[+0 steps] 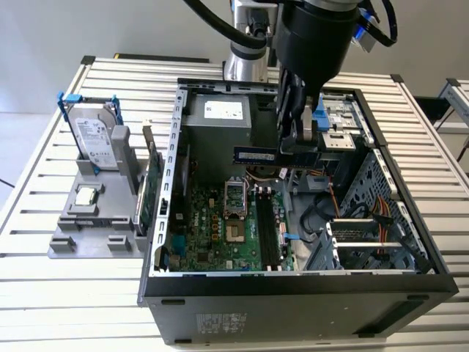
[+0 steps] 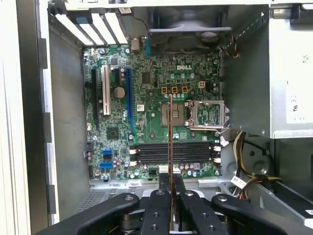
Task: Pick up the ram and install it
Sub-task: 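Pick up the ram and move it above insertion slot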
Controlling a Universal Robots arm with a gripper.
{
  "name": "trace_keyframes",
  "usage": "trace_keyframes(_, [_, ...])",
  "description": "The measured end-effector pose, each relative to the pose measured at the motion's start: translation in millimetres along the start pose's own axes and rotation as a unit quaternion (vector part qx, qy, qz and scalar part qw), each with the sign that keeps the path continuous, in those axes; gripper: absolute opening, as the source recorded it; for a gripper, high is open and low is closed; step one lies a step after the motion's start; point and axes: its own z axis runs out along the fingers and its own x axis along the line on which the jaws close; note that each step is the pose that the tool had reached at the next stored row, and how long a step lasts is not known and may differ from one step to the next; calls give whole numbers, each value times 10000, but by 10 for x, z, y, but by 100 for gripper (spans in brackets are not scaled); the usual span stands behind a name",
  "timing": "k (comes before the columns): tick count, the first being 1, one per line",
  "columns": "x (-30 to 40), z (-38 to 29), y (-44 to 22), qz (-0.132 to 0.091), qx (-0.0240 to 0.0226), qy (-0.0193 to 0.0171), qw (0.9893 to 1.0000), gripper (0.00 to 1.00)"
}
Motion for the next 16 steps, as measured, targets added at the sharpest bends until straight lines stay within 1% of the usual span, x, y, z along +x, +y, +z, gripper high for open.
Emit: trace_keyframes(16, [-13,-7,-348,31,-15,1,10000,0])
